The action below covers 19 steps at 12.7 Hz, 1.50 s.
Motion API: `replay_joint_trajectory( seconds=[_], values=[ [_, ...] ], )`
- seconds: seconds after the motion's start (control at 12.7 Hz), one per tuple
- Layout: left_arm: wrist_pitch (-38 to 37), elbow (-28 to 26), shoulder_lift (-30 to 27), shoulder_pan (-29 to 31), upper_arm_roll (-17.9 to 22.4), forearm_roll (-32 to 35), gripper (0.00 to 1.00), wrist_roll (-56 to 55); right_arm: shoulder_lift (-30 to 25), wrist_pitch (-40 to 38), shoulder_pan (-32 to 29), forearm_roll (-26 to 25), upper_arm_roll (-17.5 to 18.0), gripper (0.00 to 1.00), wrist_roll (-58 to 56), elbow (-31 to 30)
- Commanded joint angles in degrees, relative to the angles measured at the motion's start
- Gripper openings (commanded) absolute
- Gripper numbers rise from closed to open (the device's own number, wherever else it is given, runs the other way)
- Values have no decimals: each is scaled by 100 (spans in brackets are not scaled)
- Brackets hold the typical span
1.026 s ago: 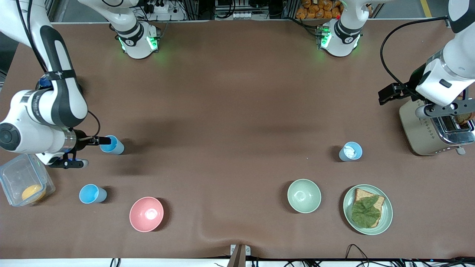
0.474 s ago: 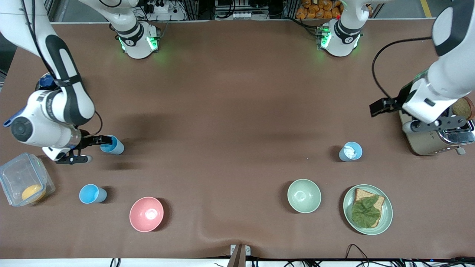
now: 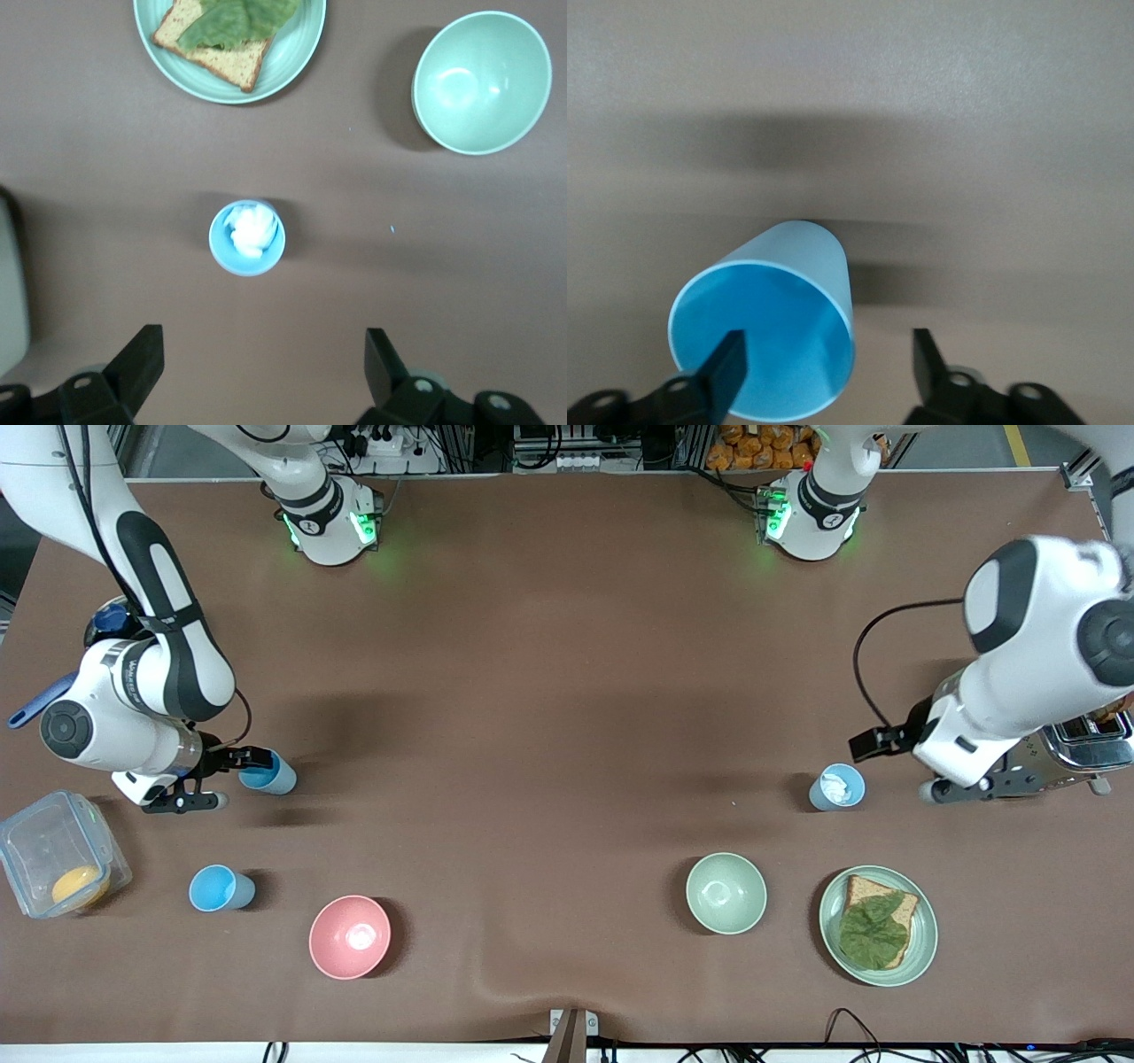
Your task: Stack blue cups with both arms
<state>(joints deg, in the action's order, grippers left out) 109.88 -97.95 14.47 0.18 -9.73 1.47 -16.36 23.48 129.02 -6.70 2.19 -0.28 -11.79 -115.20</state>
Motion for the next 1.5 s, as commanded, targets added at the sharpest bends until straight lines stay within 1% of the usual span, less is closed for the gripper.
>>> replay_joint_trajectory(
  seconds=[0.0, 0.16, 0.24, 0.39, 0.55, 0.63, 0.71, 0.79, 0.87, 1.03, 1.11, 1.18, 1.42],
  values=[
    [332, -163, 46, -27, -38, 335, 100, -16, -71, 53, -95, 10, 72, 0, -95, -56],
    [560, -180, 248, 34, -56, 634, 100, 36, -71, 62, -95, 1, 72, 0, -104, -56],
    [692, -189, 406, 43, -47, 652, 100, 45, -63, 62, -86, 10, 72, 0, -104, -56],
    [719, -163, 486, 69, -38, 652, 100, 80, -71, 62, -86, 10, 72, 0, -139, -47],
    [894, -198, 723, 113, -38, 661, 100, 150, -89, 45, -77, 10, 72, 0, -227, -29],
    [1113, -233, 915, 235, -38, 661, 100, 351, -115, 10, -77, 10, 81, 0, -227, -12],
    [1254, -337, 926, 323, -38, 670, 100, 579, -194, -78, -42, 10, 90, 0, -210, 23],
    [1264, -382, 935, 472, -47, 661, 100, 886, -316, -409, 54, 18, 116, 0, -149, 137],
    [1343, -495, 961, 500, -47, 661, 100, 959, -343, -926, 159, 71, 134, 0, -122, 416],
    [2252, -1039, 1014, 518, -38, 661, 100, 977, -300, -1587, 204, 106, 143, 0, -113, 927],
    [2727, -1250, 1119, 518, -29, 661, 100, 968, -308, -1721, 239, 115, 143, 0, -104, 1016],
    [2889, -1322, 1163, 552, -29, 661, 100, 968, -309, -1783, 291, 133, 143, 0, -95, 1060],
    [2943, -1480, 1163, 553, -29, 661, 100, 994, -317, -1792, 301, 203, 143, 0, -95, 1069]
  ],
)
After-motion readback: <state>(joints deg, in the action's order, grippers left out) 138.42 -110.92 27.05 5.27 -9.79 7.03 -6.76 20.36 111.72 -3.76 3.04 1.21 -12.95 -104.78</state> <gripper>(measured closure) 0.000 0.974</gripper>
